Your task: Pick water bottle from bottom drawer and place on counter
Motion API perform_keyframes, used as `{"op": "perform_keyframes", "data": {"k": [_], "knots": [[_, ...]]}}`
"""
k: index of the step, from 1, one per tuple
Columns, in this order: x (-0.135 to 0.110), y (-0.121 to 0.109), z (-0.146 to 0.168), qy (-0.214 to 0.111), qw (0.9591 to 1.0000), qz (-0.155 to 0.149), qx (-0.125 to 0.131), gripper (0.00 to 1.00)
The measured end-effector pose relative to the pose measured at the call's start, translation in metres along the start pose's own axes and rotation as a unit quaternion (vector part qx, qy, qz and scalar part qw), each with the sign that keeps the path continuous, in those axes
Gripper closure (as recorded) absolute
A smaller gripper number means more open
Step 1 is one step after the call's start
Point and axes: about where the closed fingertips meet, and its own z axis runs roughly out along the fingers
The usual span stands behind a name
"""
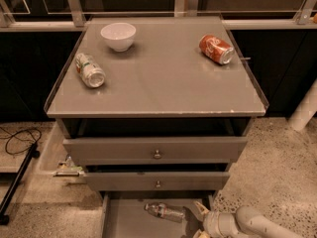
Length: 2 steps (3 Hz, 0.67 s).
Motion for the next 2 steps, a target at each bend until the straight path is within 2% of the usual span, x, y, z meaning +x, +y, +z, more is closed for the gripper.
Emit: {"op": "perform_keyframes", "data": {"k": [2], "knots": [[0.0022,-0.0045,0.009,-0.009,0.9999,0.005,0.009,0.0]]}}
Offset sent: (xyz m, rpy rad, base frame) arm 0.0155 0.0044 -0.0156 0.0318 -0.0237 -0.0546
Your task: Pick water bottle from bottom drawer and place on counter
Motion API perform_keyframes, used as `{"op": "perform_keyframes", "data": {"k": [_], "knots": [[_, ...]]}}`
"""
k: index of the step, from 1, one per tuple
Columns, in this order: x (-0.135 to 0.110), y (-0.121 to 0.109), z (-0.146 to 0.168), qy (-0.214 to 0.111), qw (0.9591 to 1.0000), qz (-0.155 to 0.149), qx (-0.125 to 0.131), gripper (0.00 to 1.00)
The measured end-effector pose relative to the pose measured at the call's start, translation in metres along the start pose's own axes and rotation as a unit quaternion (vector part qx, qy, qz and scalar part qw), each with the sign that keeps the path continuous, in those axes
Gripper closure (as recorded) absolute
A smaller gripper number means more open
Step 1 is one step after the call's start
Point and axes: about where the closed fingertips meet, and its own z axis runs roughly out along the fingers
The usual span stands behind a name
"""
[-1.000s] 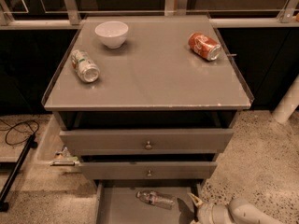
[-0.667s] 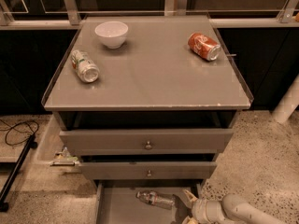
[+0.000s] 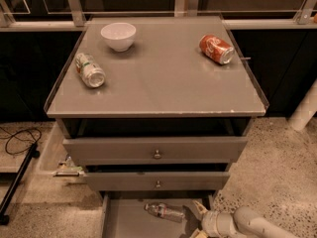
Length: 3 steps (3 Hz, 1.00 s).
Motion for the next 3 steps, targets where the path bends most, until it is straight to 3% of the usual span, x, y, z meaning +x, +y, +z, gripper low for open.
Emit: {"op": "perform_keyframes", "data": {"k": [2,3], "knots": [[-0.012,-0.035,0.036,-0.034,0.998,-0.036,0.041,0.0],[-0.012,-0.046,0.05,-0.027,0.9958,-0.068,0.055,0.0]]}}
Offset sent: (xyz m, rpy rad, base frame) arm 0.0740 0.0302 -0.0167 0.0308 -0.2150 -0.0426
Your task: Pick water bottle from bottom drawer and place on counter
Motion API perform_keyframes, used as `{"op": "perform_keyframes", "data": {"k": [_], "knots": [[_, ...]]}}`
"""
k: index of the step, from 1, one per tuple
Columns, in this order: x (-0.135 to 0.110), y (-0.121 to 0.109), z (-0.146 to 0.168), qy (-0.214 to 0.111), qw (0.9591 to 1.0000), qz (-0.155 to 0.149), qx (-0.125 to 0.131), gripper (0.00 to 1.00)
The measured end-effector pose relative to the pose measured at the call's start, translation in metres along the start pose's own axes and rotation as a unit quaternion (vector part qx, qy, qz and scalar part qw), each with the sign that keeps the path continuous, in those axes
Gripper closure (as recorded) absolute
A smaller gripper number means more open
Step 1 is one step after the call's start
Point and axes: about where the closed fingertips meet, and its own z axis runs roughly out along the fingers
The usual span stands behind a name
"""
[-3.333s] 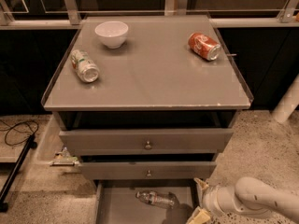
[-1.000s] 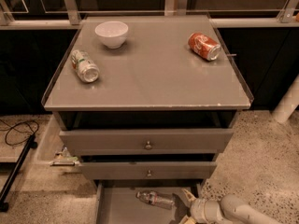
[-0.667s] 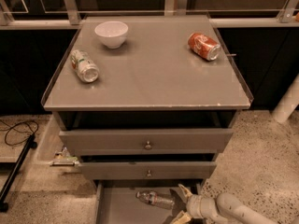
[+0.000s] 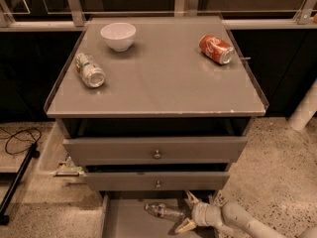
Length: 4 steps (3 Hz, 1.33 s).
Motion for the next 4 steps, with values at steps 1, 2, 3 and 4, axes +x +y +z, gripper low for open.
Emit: {"op": "perform_keyframes", "data": {"k": [1,2,3,4], "knots": [[0.006,0.004,0.012,0.019,0.9992,-0.028,-0.019,0.0],[0.013,0.011,0.02,0.034,0.9971,-0.048,-0.048,0.0],[0.022,0.018,0.03,0.044,0.9948,-0.053,-0.075,0.0],[0.035,0.022,0.042,0.052,0.9929,-0.048,-0.096,0.0]]}}
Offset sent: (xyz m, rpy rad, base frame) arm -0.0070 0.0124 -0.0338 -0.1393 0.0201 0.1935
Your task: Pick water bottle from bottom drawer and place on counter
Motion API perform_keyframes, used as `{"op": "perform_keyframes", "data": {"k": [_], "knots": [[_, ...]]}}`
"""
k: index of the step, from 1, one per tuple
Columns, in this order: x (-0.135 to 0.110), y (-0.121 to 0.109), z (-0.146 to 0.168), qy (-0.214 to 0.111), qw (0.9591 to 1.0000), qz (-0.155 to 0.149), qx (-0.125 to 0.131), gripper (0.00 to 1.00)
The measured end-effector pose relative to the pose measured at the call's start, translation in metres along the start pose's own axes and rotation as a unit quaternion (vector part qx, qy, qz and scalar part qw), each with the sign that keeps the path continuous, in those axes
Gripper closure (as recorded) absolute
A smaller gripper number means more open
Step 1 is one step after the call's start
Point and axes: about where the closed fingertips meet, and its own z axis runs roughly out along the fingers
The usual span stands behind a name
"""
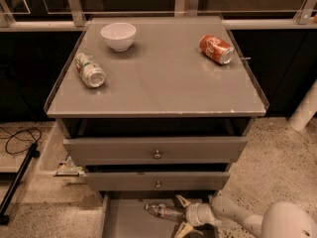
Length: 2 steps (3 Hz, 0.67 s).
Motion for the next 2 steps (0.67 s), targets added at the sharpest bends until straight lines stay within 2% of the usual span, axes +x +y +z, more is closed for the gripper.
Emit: {"op": "perform_keyframes", "data": {"k": [1,2], "knots": [[0.0,-0.0005,0.0002,0.0,1.0,0.0,0.0,0.0],[0.0,-0.0005,0.0003,0.0,1.0,0.0,0.0,0.19]]}}
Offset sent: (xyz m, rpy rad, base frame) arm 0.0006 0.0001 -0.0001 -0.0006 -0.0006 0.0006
